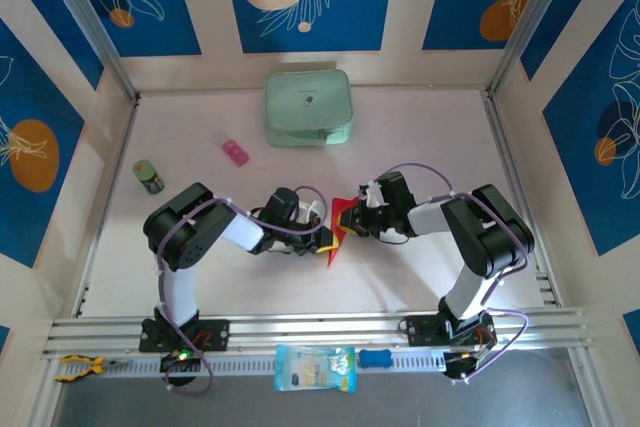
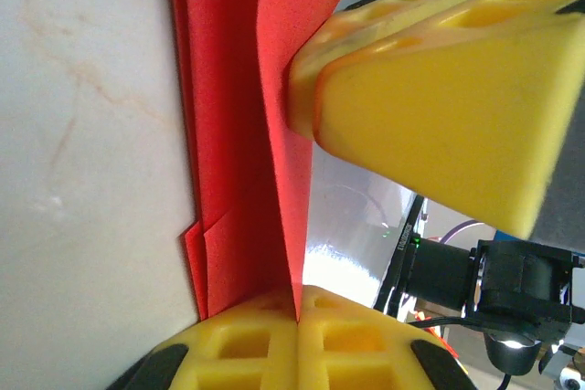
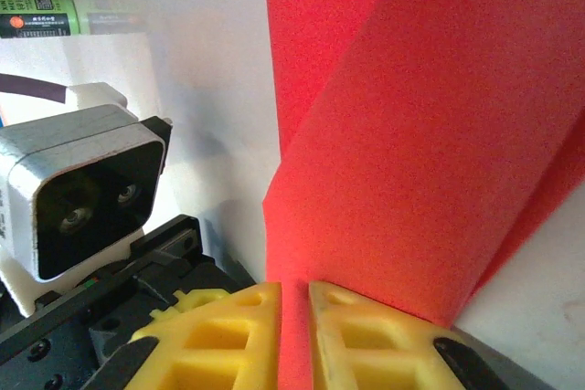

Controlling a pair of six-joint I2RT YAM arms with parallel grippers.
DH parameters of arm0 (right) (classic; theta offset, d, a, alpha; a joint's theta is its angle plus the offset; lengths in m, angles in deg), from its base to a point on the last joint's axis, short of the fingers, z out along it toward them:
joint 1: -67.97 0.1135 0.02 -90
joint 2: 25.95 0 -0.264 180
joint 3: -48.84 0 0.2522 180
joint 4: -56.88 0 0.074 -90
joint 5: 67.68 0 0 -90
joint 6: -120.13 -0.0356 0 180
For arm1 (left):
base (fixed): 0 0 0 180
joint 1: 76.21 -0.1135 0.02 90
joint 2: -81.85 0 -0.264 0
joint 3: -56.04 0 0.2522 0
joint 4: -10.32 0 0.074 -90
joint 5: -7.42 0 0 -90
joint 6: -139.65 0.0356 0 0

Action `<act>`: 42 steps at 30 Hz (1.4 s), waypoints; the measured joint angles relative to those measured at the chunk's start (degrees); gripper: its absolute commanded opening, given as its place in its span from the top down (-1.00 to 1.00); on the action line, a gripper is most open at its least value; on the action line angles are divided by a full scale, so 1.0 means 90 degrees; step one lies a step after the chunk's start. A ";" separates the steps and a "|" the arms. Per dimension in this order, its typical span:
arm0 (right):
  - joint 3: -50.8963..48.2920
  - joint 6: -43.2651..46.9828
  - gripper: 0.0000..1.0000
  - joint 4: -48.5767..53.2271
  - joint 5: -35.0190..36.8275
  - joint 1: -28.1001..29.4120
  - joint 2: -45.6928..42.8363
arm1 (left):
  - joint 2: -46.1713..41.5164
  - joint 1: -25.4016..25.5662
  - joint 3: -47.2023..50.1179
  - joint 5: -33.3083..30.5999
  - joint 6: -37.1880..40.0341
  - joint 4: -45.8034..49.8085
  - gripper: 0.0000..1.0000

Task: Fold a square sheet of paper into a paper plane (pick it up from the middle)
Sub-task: Fold the wing for the fifth time at the center of the table.

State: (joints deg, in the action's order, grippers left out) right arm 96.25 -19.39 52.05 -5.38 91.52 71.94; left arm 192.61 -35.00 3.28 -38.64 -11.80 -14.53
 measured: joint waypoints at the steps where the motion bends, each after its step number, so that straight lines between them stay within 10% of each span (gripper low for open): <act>1: 0.0005 0.0002 0.68 0.0002 0.0007 0.0000 0.0012 | 0.0000 -0.0012 0.0000 0.0000 -0.0002 0.0000 0.97; 20: 0.0646 0.0240 0.73 0.1018 0.0104 0.0087 0.0306 | -0.0124 -0.0036 0.0041 0.0012 0.0131 0.0046 0.60; 34: 0.0653 0.0238 0.73 0.1030 0.0109 0.0087 0.0306 | -0.0345 0.0078 -0.0066 -0.0260 0.0758 0.0996 0.95; 42: 0.0668 0.0238 0.74 0.1069 0.0136 0.0095 0.0306 | -0.0546 0.0153 -0.0102 -0.0369 0.1013 0.1338 0.62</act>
State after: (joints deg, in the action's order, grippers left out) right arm 102.26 -17.25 61.66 -4.16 92.38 74.69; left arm 187.70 -33.63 2.36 -41.96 -2.68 -2.48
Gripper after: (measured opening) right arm 0.134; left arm 0.186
